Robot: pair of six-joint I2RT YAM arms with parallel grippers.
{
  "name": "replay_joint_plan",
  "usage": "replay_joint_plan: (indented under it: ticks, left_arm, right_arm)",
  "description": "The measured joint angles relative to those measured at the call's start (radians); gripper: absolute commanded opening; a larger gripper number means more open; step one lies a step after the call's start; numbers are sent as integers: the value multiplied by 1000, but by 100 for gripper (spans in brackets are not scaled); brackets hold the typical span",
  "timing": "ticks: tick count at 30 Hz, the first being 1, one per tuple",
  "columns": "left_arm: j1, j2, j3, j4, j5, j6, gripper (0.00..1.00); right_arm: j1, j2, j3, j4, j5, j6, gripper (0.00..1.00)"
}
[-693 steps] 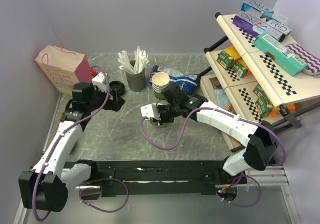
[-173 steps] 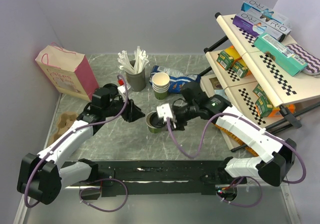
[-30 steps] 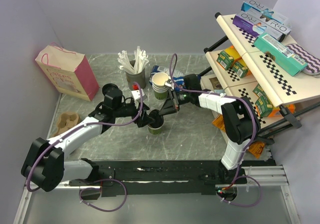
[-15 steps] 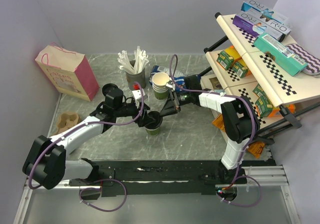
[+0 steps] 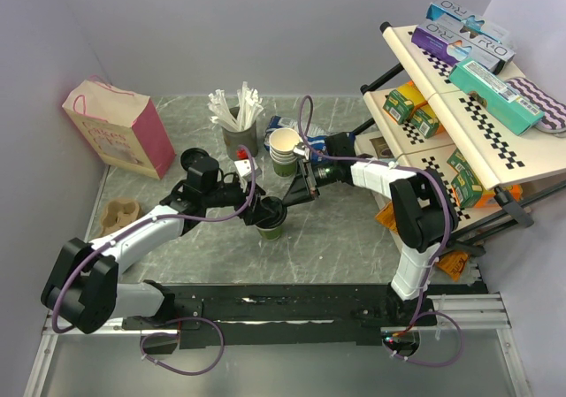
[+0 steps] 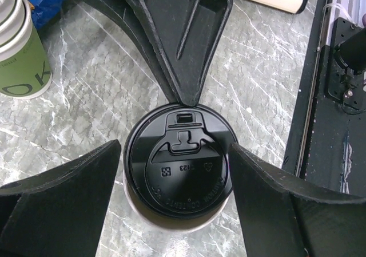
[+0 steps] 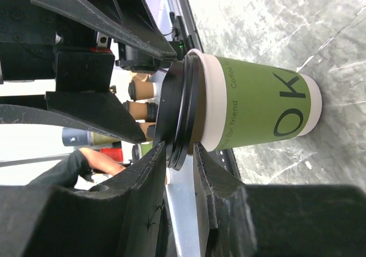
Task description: Pack the takeout coffee
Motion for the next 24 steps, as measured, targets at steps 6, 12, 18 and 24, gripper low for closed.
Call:
replay_joint_plan:
  ticks: [6,12,18,24]
  left_arm:
    - [0,2,-1,-1,0,6,81]
    - [0,2,-10,-2,-3,6,81]
    - [0,2,-16,-5,-29,10,81]
    - [0,2,-17,-5,-47,19,81]
  right_arm:
    - [-1,0,17,-31,14,-30,35]
    - [-1,6,19,-51,23,-47,35]
    - [-1,17,22,-60,34,-55,36]
    - [-1,17,40,-67,39,-64,36]
